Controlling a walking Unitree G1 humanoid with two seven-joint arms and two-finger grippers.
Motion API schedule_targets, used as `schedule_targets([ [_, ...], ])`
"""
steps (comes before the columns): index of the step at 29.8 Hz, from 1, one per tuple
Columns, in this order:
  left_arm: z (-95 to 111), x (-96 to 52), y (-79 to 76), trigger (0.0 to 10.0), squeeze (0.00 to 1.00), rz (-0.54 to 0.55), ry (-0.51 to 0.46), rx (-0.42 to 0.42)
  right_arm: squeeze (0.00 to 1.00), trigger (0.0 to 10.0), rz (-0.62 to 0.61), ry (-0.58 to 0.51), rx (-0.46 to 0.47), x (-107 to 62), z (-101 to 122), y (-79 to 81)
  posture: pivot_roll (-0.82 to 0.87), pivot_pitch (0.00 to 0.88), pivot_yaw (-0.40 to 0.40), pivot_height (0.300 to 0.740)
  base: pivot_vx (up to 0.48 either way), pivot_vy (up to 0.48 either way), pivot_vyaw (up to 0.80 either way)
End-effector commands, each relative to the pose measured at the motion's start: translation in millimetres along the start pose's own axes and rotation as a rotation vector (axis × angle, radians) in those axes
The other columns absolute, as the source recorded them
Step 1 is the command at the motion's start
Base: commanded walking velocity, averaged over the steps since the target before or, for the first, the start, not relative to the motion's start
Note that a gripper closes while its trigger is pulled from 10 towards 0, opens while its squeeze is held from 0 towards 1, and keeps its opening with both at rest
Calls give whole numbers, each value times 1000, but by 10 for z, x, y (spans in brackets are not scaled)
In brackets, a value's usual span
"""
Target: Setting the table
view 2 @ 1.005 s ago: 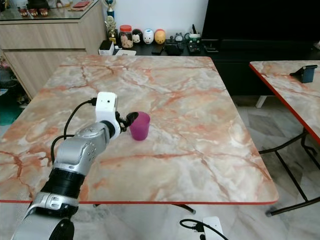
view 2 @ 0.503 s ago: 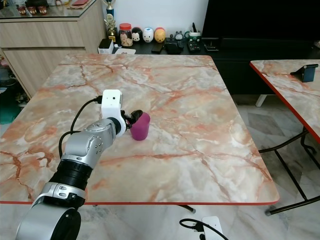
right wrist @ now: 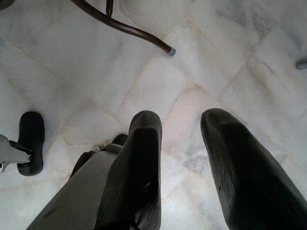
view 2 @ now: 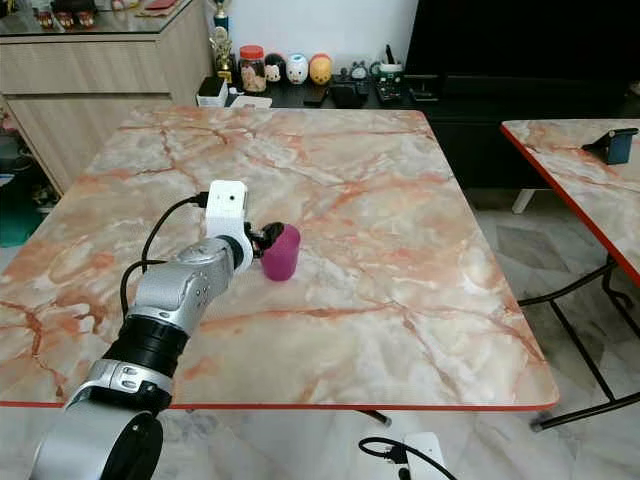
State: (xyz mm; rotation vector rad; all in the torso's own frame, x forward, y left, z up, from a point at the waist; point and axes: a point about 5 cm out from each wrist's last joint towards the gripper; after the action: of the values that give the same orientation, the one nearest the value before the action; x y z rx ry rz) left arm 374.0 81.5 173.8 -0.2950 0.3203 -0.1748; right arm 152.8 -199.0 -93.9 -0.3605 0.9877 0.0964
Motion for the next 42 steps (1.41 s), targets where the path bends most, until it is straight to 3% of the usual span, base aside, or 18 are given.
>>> schedule_targets([
  [1, 31, 12, -12, 10000, 0, 10, -10, 29, 0, 10000, 2, 7, 5, -2, -11, 8, 121, 0, -26, 715, 0, 0, 0],
  [40, -179, -1, 17, 10000, 0, -7, 100, 89, 0, 10000, 20, 13, 1, 0, -15, 7, 123, 0, -28, 715, 0, 0, 0],
  [41, -179, 0, 16, 4863, 0, -7, 99, 88, 0, 10000, 20, 13, 1, 0, -15, 7, 123, 0, -28, 715, 0, 0, 0],
  [42, -178, 0, 17, 4863, 0, -7, 99, 88, 0, 10000, 20, 14, 1, 0, -15, 7, 123, 0, -28, 715, 0, 0, 0],
])
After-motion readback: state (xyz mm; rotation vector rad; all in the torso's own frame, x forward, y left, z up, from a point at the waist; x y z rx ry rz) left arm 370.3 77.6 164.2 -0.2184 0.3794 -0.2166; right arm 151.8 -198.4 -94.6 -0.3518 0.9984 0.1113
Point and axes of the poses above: a point about 5 cm out from each wrist's last joint towards the gripper, its own x axis pointing out of the wrist towards the gripper, its own z axis along the axis of the wrist's last joint, y = z × x, and after that the axes turned 13 degrees about -x, right-handed
